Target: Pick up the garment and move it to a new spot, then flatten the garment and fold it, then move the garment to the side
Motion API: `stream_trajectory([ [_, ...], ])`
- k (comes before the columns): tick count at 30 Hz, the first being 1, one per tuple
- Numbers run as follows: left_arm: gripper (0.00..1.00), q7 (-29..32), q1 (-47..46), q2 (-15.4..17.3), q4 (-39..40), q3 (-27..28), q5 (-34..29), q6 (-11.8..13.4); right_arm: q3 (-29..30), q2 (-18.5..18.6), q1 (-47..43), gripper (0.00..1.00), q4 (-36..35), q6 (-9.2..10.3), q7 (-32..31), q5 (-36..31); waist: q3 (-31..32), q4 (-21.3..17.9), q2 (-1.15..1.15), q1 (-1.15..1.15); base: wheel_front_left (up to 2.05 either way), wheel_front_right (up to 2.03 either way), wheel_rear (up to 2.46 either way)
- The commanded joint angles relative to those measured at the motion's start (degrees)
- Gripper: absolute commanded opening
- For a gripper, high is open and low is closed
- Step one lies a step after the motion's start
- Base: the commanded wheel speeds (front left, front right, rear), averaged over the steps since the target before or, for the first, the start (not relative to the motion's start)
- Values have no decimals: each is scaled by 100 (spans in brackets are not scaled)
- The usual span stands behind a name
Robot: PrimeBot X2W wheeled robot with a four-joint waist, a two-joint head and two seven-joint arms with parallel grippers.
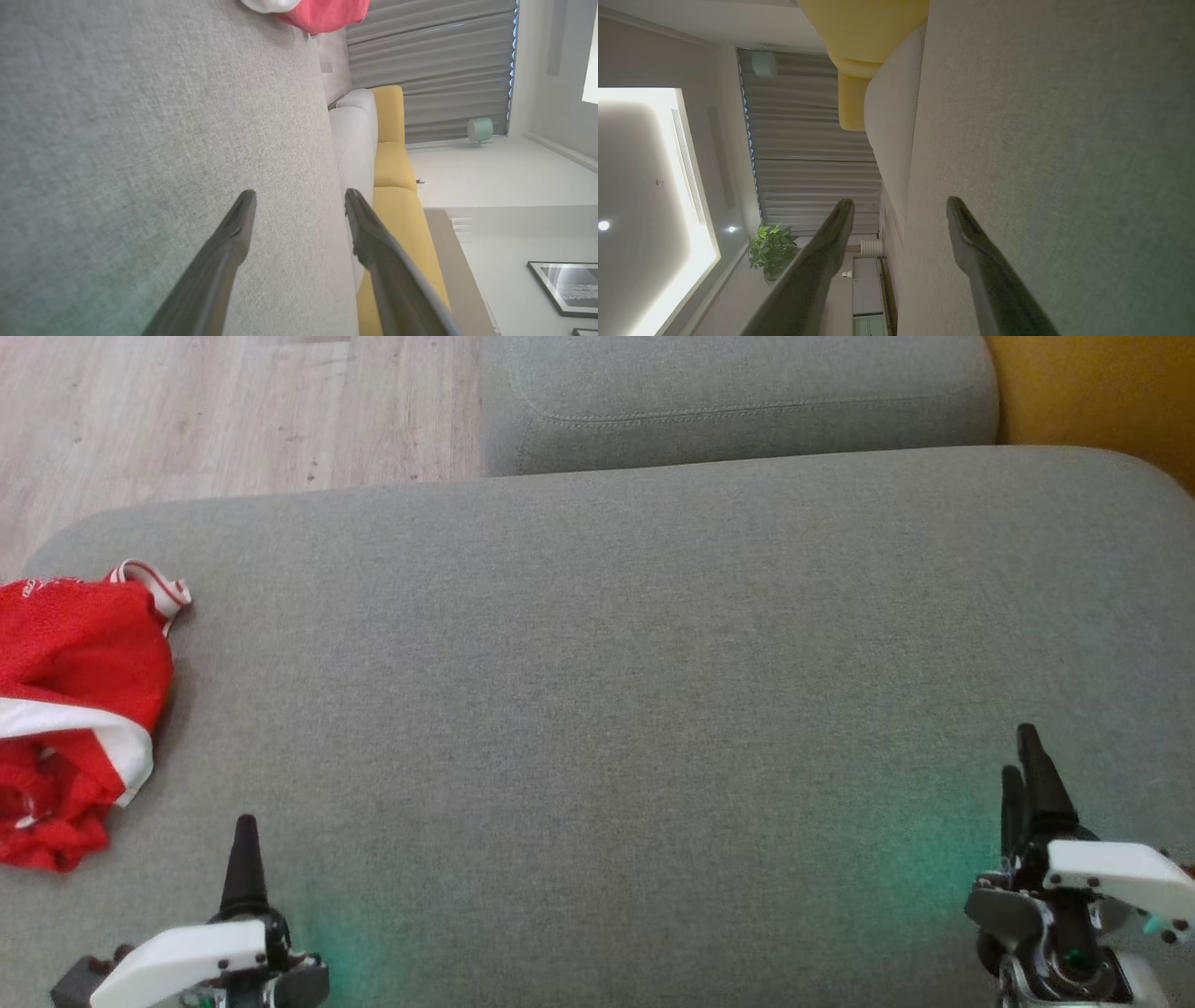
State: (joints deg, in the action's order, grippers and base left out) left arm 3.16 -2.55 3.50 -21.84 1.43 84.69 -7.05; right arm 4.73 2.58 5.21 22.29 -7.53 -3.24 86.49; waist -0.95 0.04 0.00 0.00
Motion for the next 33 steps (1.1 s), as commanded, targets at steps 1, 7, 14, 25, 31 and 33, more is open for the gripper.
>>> stream_trajectory([
  [1,100,-63,-344,166,131,-27,-160,-7,-65,123,332,100,-136,1,62,-150,-6,2,0,0,0,0,0],
  [7,100,-163,-478,250,66,-126,-630,-9,-205,158,495,100,-31,1,163,-639,-30,8,0,0,0,0,0],
  [14,100,-264,-571,308,-41,-212,-1193,-12,-348,181,623,100,70,1,265,-1205,-50,10,0,0,0,0,0],
  [25,100,-449,-658,309,-125,-273,-2209,10,-467,153,753,100,217,1,451,-2248,-84,2,0,0,0,0,0],
  [31,100,-550,-716,307,-211,-290,-2703,27,-563,151,853,100,312,2,552,-2753,-100,-6,0,0,0,0,0],
  [33,100,-584,-740,308,-229,-297,-2865,31,-586,144,884,100,347,2,586,-2905,-106,-6,0,0,0,0,0],
])
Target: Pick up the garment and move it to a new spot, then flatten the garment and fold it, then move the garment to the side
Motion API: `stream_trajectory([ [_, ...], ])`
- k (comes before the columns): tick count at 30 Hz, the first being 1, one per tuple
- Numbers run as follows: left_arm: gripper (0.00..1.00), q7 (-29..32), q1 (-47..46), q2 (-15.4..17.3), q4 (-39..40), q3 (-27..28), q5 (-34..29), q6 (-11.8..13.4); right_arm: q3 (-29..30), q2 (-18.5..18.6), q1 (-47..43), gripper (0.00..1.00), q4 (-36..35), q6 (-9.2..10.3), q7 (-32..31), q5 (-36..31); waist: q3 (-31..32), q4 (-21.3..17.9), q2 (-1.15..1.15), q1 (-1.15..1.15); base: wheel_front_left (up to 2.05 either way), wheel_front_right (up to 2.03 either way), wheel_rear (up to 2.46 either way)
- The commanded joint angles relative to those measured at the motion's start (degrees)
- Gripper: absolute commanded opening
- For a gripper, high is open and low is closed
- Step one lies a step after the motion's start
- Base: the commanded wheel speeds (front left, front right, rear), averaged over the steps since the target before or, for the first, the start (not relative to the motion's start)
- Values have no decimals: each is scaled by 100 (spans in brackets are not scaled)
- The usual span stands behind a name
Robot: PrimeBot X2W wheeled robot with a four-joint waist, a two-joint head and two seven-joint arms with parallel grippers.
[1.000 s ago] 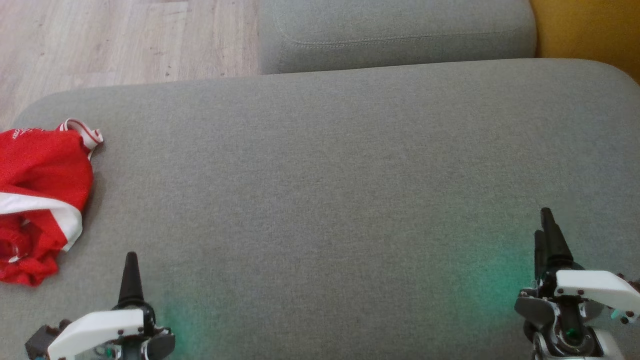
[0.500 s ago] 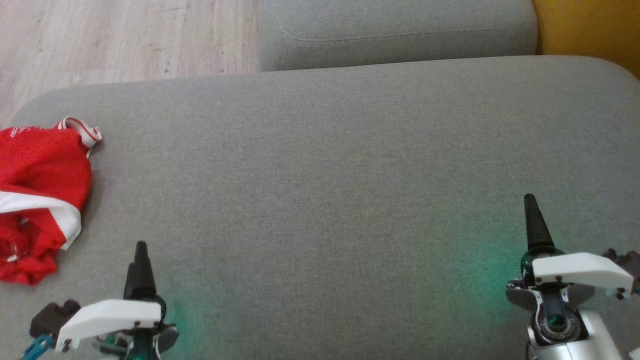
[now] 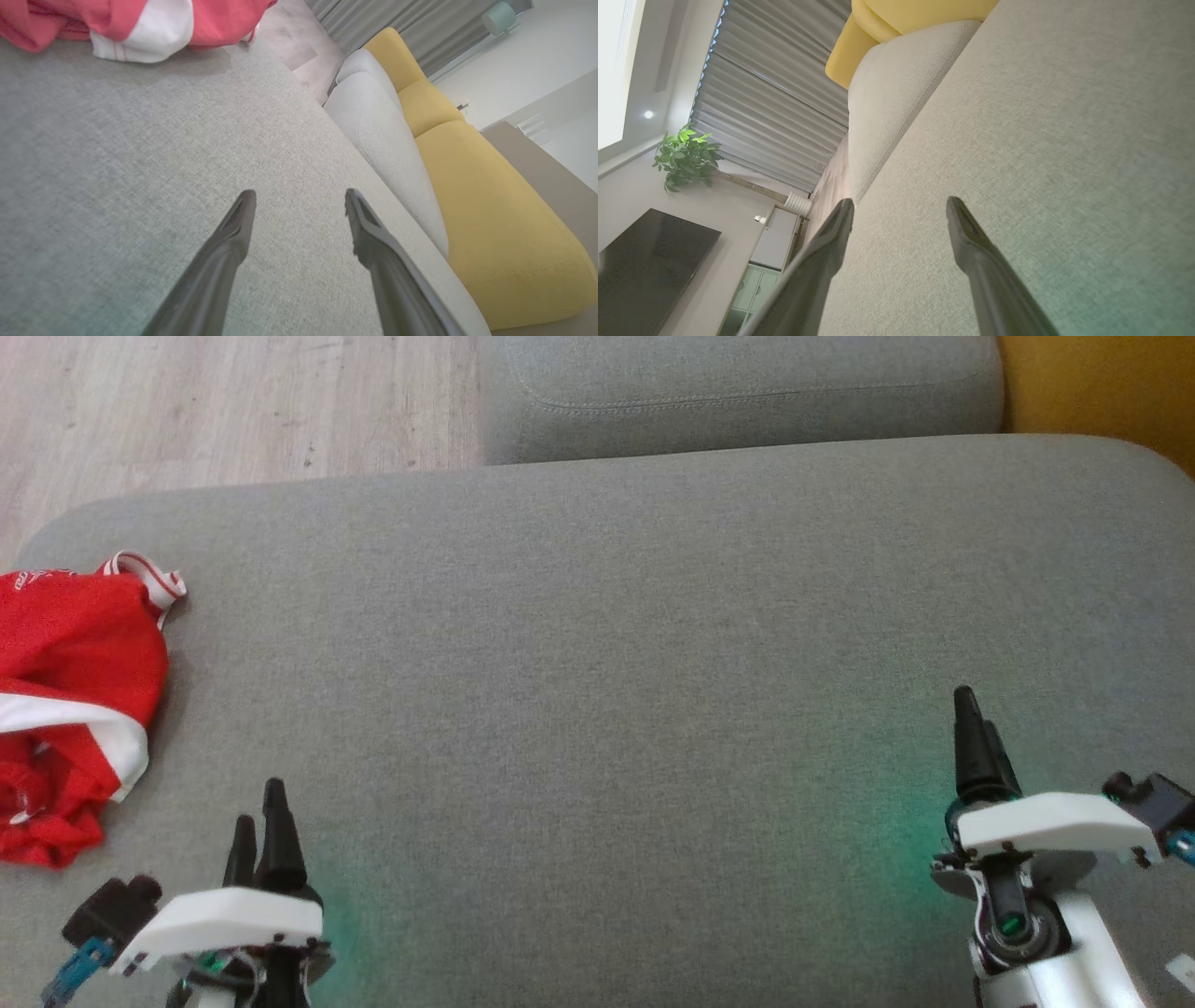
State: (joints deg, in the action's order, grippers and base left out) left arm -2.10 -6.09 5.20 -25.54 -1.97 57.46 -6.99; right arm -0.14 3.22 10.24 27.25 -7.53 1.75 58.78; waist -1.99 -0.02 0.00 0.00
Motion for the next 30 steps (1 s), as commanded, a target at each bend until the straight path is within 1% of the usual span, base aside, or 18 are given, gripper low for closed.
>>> stream_trajectory([
  [1,100,-75,-399,139,132,36,-225,25,-115,77,399,100,-132,2,104,-211,-5,1,0,0,0,0,0],
  [9,100,-209,-552,179,65,-68,-882,18,-239,52,559,100,-14,2,239,-801,-32,9,0,0,0,0,0],
  [18,100,-360,-636,204,-83,-148,-1571,67,-394,37,679,100,187,2,391,-1506,-28,7,0,0,0,0,0],
  [21,100,-427,-642,201,-142,-173,-1854,91,-416,40,720,100,302,3,459,-1845,-29,7,0,0,0,0,0],
  [30,100,-562,-675,194,-301,-170,-2389,125,-453,19,805,100,499,3,594,-2498,-42,-3,0,0,0,0,0],
])
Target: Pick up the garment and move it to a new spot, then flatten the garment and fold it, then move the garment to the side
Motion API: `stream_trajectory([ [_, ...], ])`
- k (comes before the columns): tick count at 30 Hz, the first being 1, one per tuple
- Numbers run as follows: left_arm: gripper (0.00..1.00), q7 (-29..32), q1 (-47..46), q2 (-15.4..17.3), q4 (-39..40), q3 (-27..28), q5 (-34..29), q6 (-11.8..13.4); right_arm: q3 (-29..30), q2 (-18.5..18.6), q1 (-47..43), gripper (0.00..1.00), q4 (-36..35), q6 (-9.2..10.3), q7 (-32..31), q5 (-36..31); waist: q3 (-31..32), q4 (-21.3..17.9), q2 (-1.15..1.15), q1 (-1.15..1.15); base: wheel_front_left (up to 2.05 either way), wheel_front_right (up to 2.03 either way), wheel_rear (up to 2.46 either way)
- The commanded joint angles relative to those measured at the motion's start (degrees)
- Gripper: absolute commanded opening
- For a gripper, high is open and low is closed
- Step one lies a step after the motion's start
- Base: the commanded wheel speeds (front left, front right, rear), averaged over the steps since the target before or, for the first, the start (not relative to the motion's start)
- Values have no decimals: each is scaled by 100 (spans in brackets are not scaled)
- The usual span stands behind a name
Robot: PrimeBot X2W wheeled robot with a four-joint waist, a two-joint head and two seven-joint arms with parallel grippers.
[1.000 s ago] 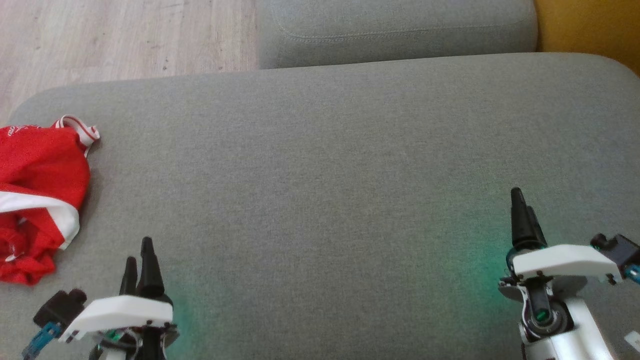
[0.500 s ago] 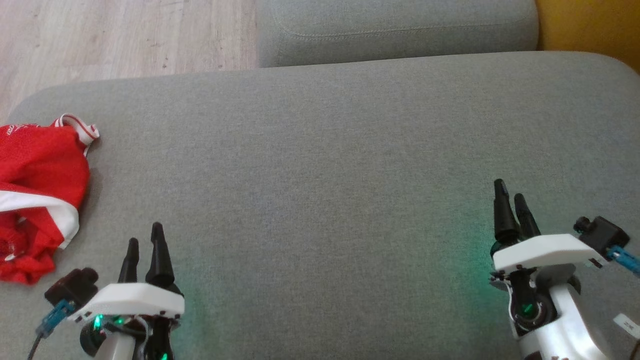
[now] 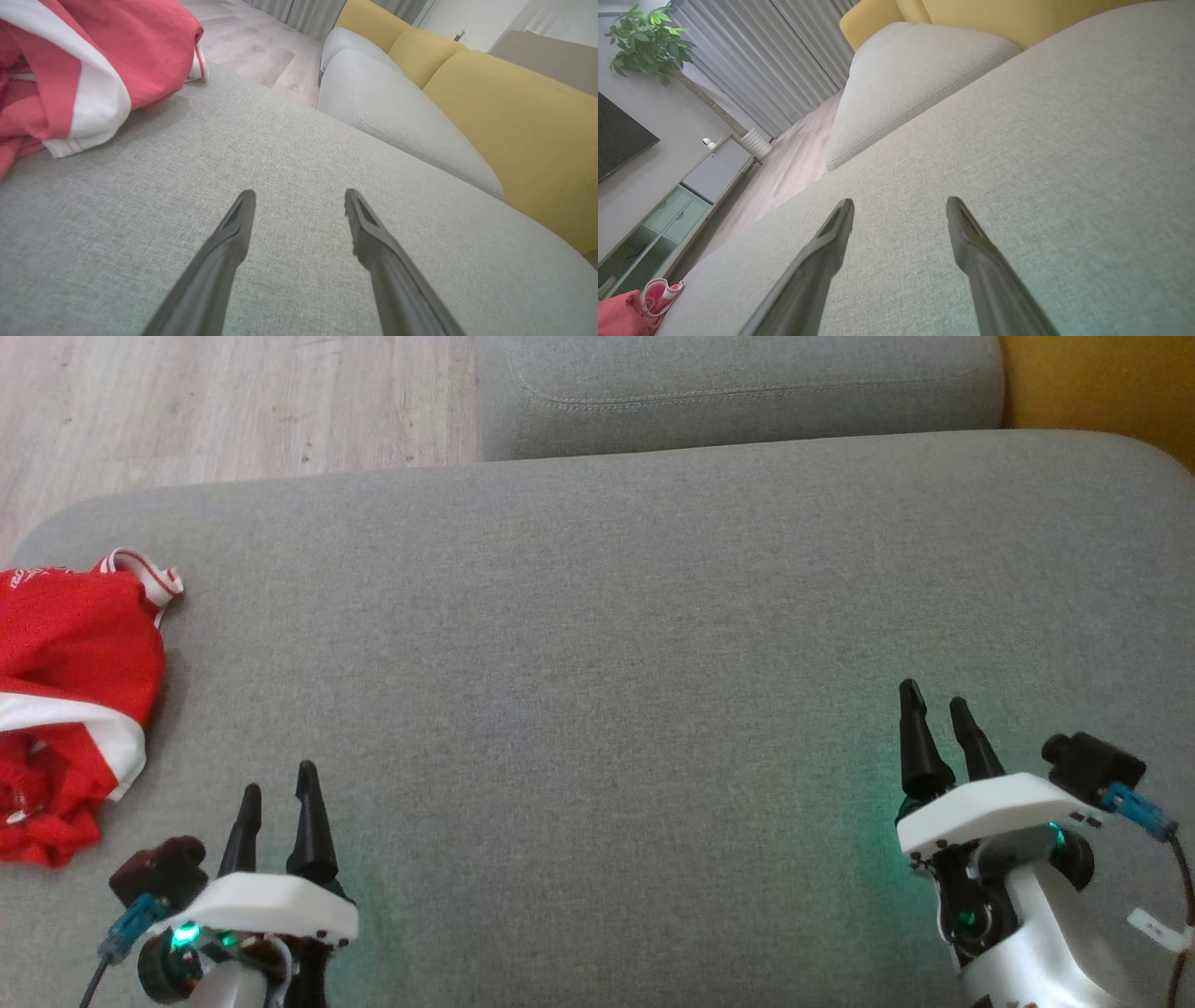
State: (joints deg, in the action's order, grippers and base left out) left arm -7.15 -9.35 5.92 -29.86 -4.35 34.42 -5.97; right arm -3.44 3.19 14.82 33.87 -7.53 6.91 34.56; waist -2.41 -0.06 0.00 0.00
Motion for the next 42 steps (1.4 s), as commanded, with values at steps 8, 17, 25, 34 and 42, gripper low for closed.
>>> stream_trajectory([
  [8,100,-192,-385,107,10,66,-645,54,-181,-3,448,100,-4,3,213,-715,-35,-6,0,0,0,0,0],
  [17,100,-343,-416,92,-129,41,-1307,81,-261,-21,534,100,204,3,365,-1428,-22,-22,0,0,0,0,0],
  [25,100,-478,-492,93,-251,46,-1879,111,-332,-29,650,100,388,4,501,-2006,-29,-46,0,0,0,0,0],
  [34,100,-630,-533,1,-316,169,-2412,176,-336,-31,722,100,584,4,653,-2618,-12,-36,0,0,0,0,0],
  [42,100,-764,-654,-59,-373,389,-2911,258,-309,-30,806,100,634,4,788,-2995,-53,-59,0,0,0,0,0],
])
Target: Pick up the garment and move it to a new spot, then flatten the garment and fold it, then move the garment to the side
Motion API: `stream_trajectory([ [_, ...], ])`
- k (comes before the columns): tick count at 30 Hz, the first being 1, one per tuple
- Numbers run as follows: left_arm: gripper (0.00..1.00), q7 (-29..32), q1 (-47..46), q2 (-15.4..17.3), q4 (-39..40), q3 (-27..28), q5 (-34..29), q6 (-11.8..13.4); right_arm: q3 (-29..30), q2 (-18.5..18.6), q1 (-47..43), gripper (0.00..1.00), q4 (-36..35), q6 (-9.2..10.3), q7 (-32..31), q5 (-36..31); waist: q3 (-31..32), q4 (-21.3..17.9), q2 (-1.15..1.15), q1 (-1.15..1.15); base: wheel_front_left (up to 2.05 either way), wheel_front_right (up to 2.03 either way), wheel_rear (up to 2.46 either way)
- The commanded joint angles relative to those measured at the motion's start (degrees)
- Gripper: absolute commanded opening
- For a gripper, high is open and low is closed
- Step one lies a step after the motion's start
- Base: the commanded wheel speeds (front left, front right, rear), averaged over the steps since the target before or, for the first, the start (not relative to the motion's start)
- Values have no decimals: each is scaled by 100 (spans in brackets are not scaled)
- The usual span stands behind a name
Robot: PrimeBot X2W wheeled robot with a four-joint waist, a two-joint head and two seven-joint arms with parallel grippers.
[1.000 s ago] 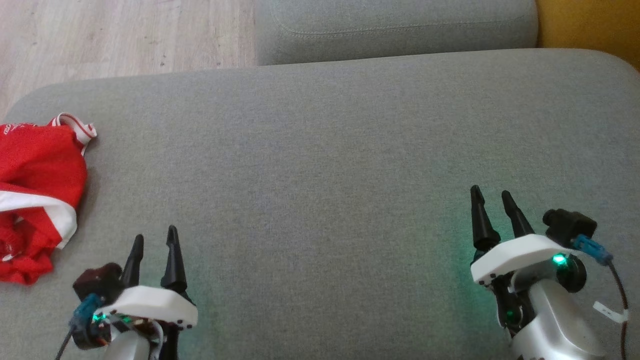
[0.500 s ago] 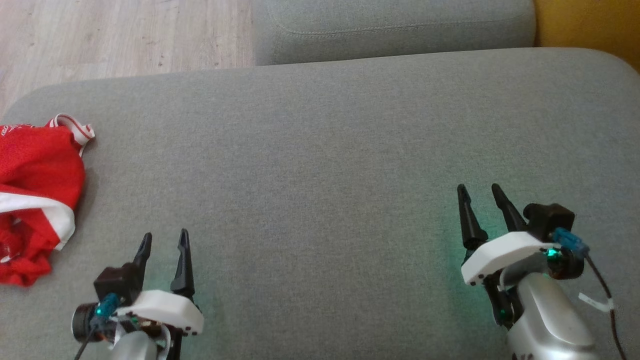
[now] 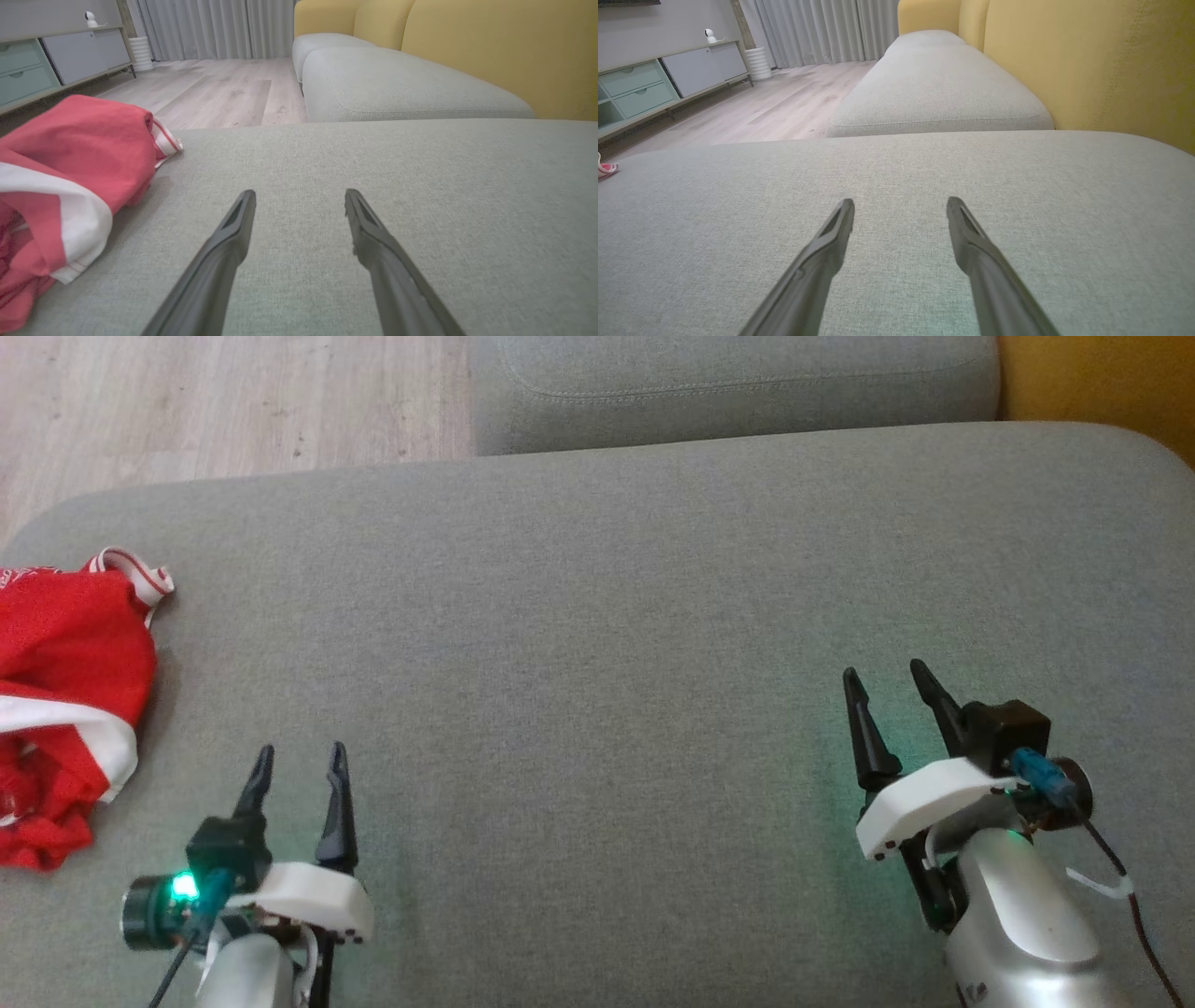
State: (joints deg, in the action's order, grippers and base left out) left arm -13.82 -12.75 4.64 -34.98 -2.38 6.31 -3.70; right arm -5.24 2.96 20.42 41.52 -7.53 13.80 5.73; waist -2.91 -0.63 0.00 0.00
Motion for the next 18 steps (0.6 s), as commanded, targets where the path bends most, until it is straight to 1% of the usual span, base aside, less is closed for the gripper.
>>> stream_trajectory([
  [1,100,-114,-329,64,120,224,-163,36,-124,-7,257,100,-132,4,115,-136,-8,-9,0,0,0,0,0],
  [5,100,-118,-327,10,76,446,-57,52,-64,-7,209,100,-175,4,119,-60,-9,-23,0,0,0,0,0],
  [9,100,-118,-269,-55,70,639,39,52,127,-8,132,100,-214,4,119,55,-2,-7,0,0,0,0,0],
  [13,100,-118,-213,-107,96,729,54,25,278,-8,47,100,-296,4,119,189,-9,19,0,0,0,0,0],
  [18,100,-118,-212,-141,105,807,39,-11,244,-8,2,100,-337,4,119,256,-10,49,0,0,0,0,0],
])
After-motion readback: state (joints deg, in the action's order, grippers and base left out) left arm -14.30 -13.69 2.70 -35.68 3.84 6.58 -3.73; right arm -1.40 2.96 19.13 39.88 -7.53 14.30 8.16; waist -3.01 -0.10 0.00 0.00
